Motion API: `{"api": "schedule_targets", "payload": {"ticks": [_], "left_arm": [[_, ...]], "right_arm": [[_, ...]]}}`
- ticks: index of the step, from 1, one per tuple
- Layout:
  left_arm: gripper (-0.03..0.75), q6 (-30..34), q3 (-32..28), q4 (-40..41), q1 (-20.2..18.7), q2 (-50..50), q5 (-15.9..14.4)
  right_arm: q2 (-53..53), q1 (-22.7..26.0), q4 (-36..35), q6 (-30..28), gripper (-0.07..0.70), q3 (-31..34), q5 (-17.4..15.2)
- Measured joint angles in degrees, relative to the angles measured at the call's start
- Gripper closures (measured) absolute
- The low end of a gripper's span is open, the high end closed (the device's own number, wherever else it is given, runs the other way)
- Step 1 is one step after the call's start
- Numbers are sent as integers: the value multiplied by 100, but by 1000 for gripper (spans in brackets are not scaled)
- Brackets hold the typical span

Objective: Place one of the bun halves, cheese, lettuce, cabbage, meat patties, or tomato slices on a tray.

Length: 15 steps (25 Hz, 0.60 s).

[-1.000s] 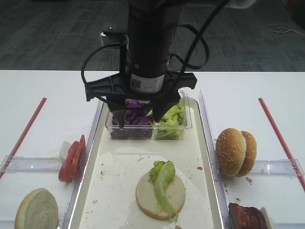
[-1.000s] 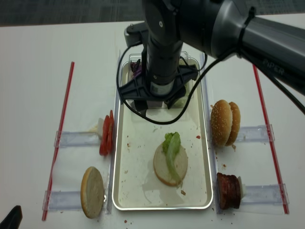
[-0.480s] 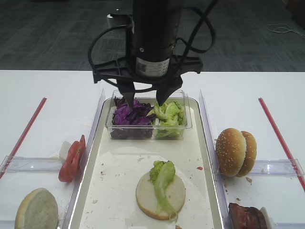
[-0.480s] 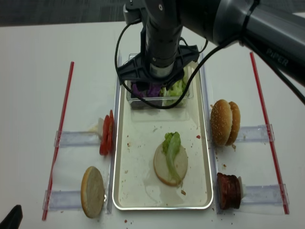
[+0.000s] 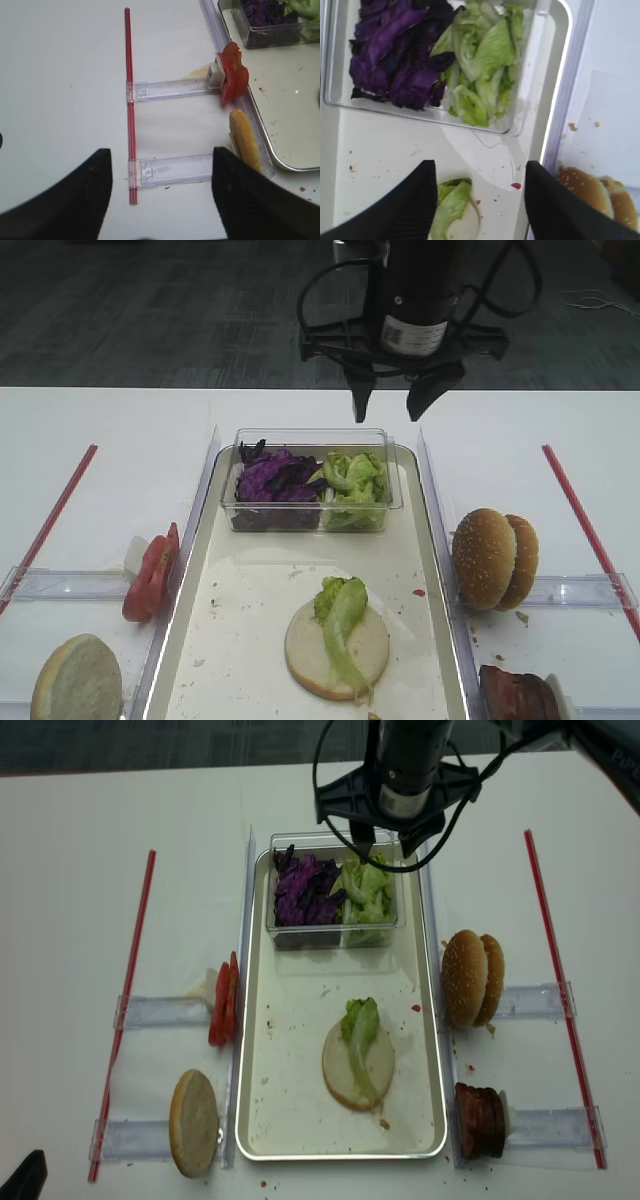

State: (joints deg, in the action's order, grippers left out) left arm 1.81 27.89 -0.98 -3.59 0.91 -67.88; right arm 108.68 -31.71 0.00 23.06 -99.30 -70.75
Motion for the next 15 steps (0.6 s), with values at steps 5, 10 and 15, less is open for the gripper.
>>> {"api": "schedule_targets", "payload": {"ticks": [5, 10, 15], "left_arm": [[303, 0, 0, 0, 0, 0, 0], [303, 0, 0, 0, 0, 0, 0], [303, 0, 0, 0, 0, 0, 0]], "right_arm": [[0, 586, 0, -254, 227, 0, 0], [0, 1149, -30, -470, 227, 0, 0], [0, 1636, -30, -673, 227, 0, 0]]}}
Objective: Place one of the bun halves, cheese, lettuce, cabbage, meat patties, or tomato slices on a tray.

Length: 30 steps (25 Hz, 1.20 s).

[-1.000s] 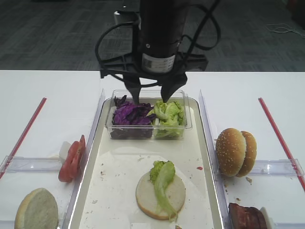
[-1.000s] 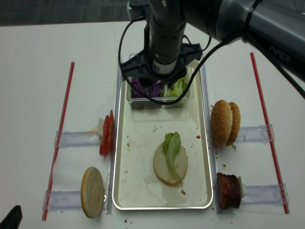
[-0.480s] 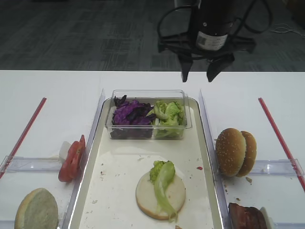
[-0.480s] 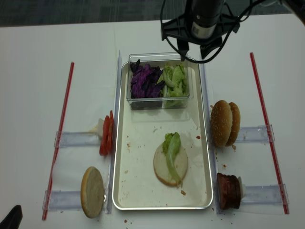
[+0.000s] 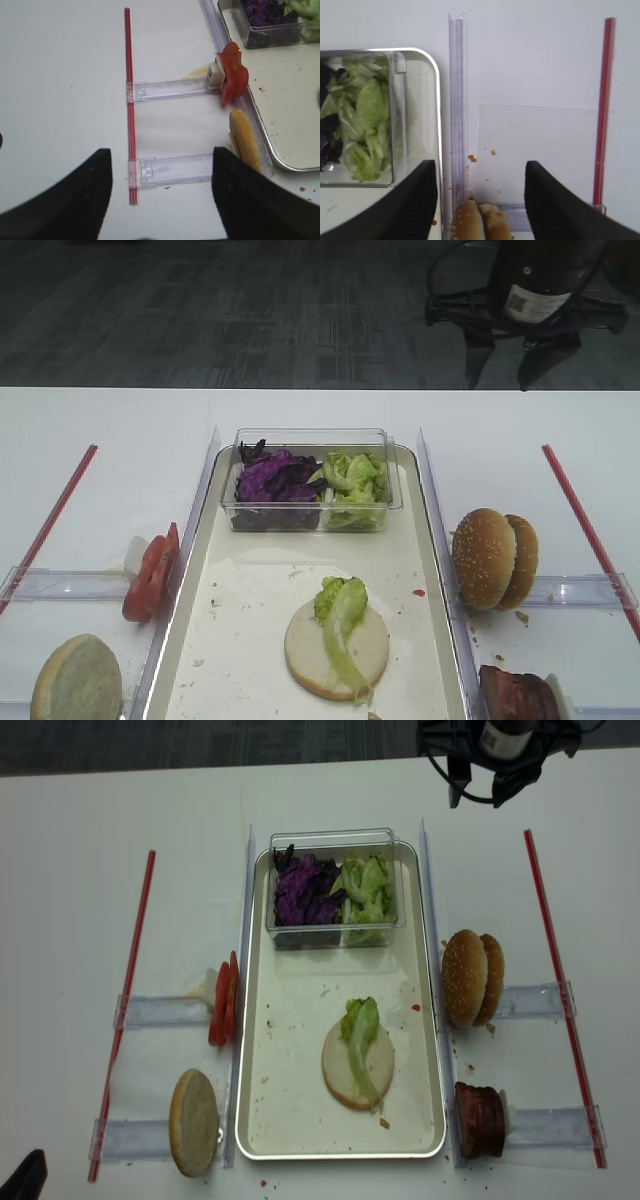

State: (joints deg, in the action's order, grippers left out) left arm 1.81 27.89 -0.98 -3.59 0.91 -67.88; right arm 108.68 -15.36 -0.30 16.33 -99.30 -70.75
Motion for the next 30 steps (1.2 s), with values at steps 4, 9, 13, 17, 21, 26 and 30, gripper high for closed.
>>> {"api": "schedule_targets", "payload": {"ticks": [4, 9, 13, 17, 21, 26, 30], "left_arm": [[303, 0, 0, 0, 0, 0, 0], [303, 0, 0, 0, 0, 0, 0], [303, 0, 0, 0, 0, 0, 0], [303, 0, 0, 0, 0, 0, 0], [303, 0, 0, 0, 0, 0, 0], [303, 0, 0, 0, 0, 0, 0], [303, 0, 0, 0, 0, 0, 0]], "right_arm": [[0, 414, -10, -144, 227, 0, 0], [0, 929, -10, -310, 227, 0, 0], [0, 1190, -10, -402, 227, 0, 0], [0, 1270, 30, -571, 227, 0, -9], [0, 1270, -12, -635, 227, 0, -11], [0, 1270, 30, -682, 227, 0, -11], [-62, 1270, -44, -702, 227, 0, -12]]}}
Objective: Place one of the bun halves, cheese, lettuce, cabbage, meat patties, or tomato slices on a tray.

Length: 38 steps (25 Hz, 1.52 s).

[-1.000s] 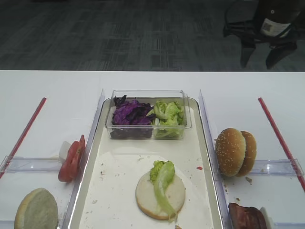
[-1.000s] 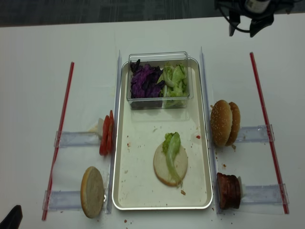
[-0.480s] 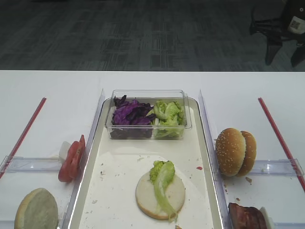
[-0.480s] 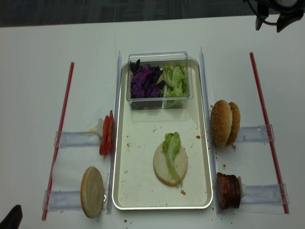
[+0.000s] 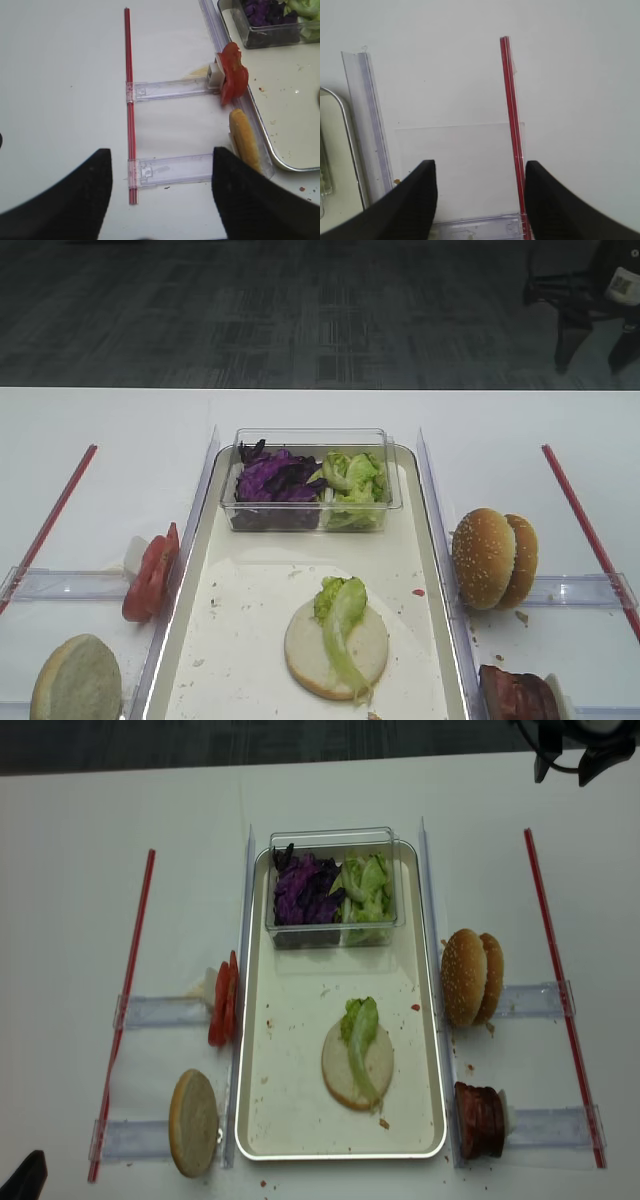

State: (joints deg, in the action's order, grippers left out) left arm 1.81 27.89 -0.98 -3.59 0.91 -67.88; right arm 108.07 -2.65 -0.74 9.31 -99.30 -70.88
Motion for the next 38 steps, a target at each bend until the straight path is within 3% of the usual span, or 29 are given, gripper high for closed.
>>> {"api": "schedule_targets", "payload": {"ticks": [8, 30, 38], "left_arm": [[303, 0, 0, 0, 0, 0, 0], [303, 0, 0, 0, 0, 0, 0], [303, 0, 0, 0, 0, 0, 0]], "right_arm": [[-1063, 0, -242, -33, 227, 174, -20], [-6250, 0, -227, -193, 227, 3642, -158], [-7779, 0, 167, -325, 227, 4657, -194]]}}
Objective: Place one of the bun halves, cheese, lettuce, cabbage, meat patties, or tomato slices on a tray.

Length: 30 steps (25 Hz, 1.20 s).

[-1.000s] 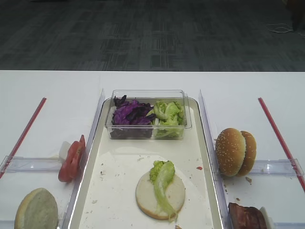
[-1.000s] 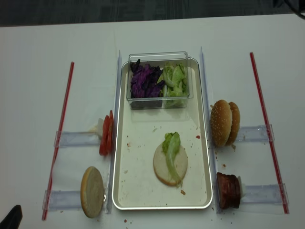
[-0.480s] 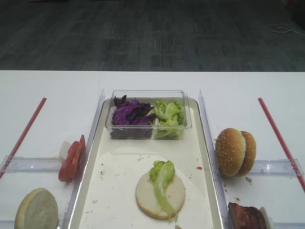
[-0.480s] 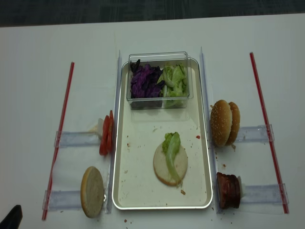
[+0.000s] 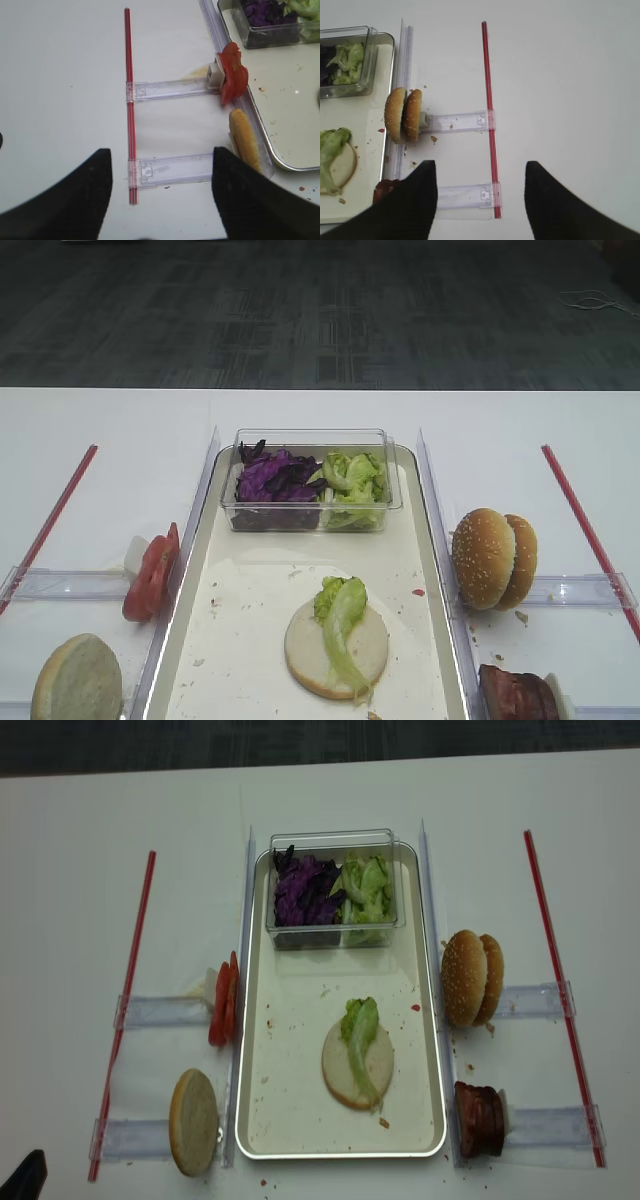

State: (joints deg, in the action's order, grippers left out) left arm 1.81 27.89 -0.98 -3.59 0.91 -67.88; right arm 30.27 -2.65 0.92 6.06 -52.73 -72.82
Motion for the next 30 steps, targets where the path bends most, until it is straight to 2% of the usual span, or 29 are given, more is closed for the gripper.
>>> {"api": "schedule_targets", "payload": {"ticks": [15, 23, 30], "left_arm": [[303, 0, 0, 0, 0, 0, 0], [303, 0, 0, 0, 0, 0, 0], [303, 0, 0, 0, 0, 0, 0]], "right_arm": [[-2076, 0, 558, -37, 227, 1485, -34], [-3080, 0, 618, -168, 227, 1623, -70], [-3142, 0, 724, -269, 227, 1778, -90]]}}
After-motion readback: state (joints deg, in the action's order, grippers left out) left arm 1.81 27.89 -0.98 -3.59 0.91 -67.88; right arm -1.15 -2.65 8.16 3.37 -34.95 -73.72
